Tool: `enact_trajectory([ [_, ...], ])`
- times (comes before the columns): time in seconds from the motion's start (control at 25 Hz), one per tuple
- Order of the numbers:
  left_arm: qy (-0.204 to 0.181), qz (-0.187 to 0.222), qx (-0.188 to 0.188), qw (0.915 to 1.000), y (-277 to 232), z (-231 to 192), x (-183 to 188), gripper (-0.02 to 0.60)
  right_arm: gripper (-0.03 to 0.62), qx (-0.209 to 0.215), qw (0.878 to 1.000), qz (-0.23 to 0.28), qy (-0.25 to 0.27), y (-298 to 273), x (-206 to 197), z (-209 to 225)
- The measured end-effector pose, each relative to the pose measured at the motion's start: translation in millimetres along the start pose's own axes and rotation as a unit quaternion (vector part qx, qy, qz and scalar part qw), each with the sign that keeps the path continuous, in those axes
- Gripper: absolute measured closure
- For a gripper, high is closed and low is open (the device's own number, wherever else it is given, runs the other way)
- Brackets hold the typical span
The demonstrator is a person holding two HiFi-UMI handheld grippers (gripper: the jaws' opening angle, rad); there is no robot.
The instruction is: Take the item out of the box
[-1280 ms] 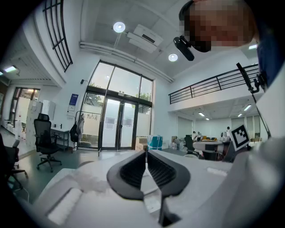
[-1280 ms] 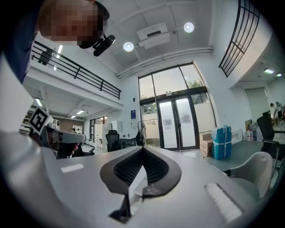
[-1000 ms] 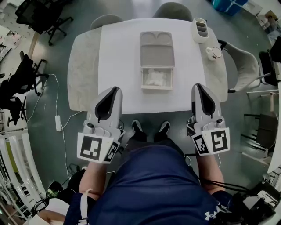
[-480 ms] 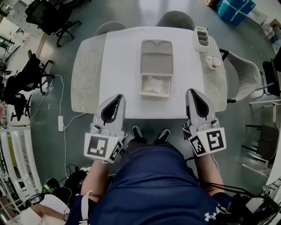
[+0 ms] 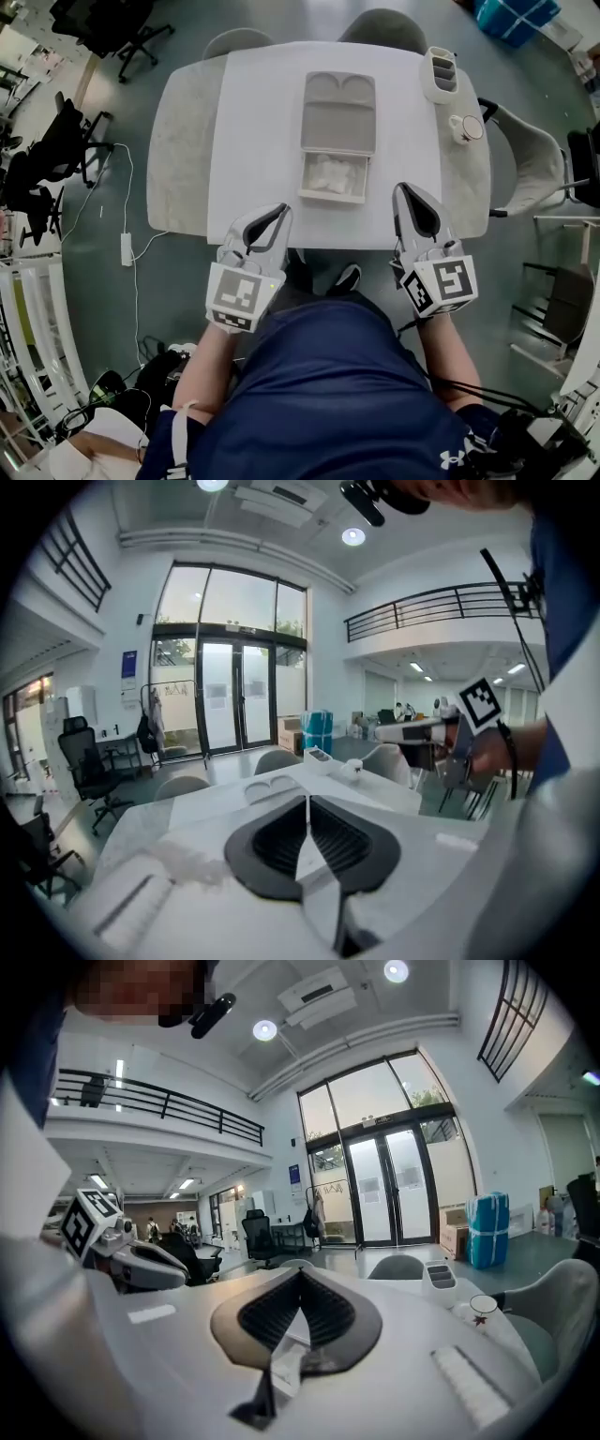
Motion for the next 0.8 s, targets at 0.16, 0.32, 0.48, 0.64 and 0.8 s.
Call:
enact_trajectory([
  [0.16, -0.019, -0.03, -0.037, 0.9987, -26.4, -28.1, -15.4, 0.567, 0.592, -0.019, 0.999, -0.028, 0.027, -24.1, -7.3, -8.4],
  [0.32, -0.004, -0.046, -0.092, 0.9947, -43.2, -53.1, -33.8, 0.566, 0.591, -0.015, 0.994, -0.086, 0.061, -55.9, -26.3, -25.8],
  [0.48, 0.002, -0.07, -0.125, 0.9896, -49.1, -74.4, -58.3, 0.565, 0.546, 0.014, 0.98, -0.155, 0.121, -93.0, -55.2, -42.4],
  [0.64, 0.013, -0.097, -0.121, 0.9878, -46.3, -92.9, -78.2, 0.534, 0.523, 0.059, 0.958, -0.221, 0.175, -121.1, -89.8, -51.0],
  [0.8, 0.048, -0.109, -0.079, 0.9897, -41.6, -110.1, -89.2, 0.518, 0.548, 0.129, 0.915, -0.286, 0.251, -144.1, -122.1, -54.9],
])
Point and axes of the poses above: the fingertips, and each gripper's own axes: y backward along the fingers, z to its right, x out of its top, the point moved 9 cm from there along y, backward along the fingers, and after that the axes turned 14 degrees about -x, right-handed, at the moved point
